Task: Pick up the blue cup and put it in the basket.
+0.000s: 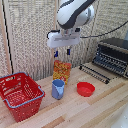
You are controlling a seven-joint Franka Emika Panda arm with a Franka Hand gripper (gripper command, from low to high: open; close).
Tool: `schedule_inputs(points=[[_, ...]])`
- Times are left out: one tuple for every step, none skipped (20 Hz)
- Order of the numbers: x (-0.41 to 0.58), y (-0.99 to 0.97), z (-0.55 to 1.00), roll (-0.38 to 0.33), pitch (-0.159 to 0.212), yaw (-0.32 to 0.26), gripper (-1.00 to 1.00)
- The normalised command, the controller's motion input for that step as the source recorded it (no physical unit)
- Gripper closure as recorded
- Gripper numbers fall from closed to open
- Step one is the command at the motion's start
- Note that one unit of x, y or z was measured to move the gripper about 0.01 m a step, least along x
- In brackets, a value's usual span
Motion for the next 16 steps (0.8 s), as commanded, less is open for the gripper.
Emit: schedule_inputs(points=[[-0.003,-0.09,-0.05,0.03,0.0,-0.038,-1.0],[-0.443,-0.03,-0.38,0.0,-0.058,-0.027,-1.0],[-0.443,-0.03,-0.38,0.0,-0.058,-0.027,-1.0],[-0.463,0.0,-0.41,0.0,-0.051,-0.015,-1.0],[-0.483,0.0,-0.44,-0.006,-0.045,-0.009,-1.0],[-0.494,0.0,-0.44,-0.014,-0.031,-0.005,-1.0],[-0.497,0.0,-0.42,-0.018,-0.012,0.0,-1.0],[-0.494,0.0,-0.4,-0.025,0.0,0.0,-1.0],[-0.457,0.0,-0.41,-0.021,0.0,0.0,-1.0],[-0.426,0.0,-0.42,-0.017,0.0,0.0,-1.0],[-0.389,0.0,-0.45,-0.025,0.0,0.0,-1.0],[-0.306,0.05,-0.52,-0.032,0.0,0.0,-1.0],[-0.223,0.1,-0.61,-0.041,0.0,0.0,-1.0],[-0.157,0.1,-0.66,-0.042,0.0,0.0,-1.0],[-0.111,0.1,-0.69,-0.041,0.005,0.0,-1.0],[-0.06,0.12,-0.7,-0.043,0.009,0.0,-1.0]])
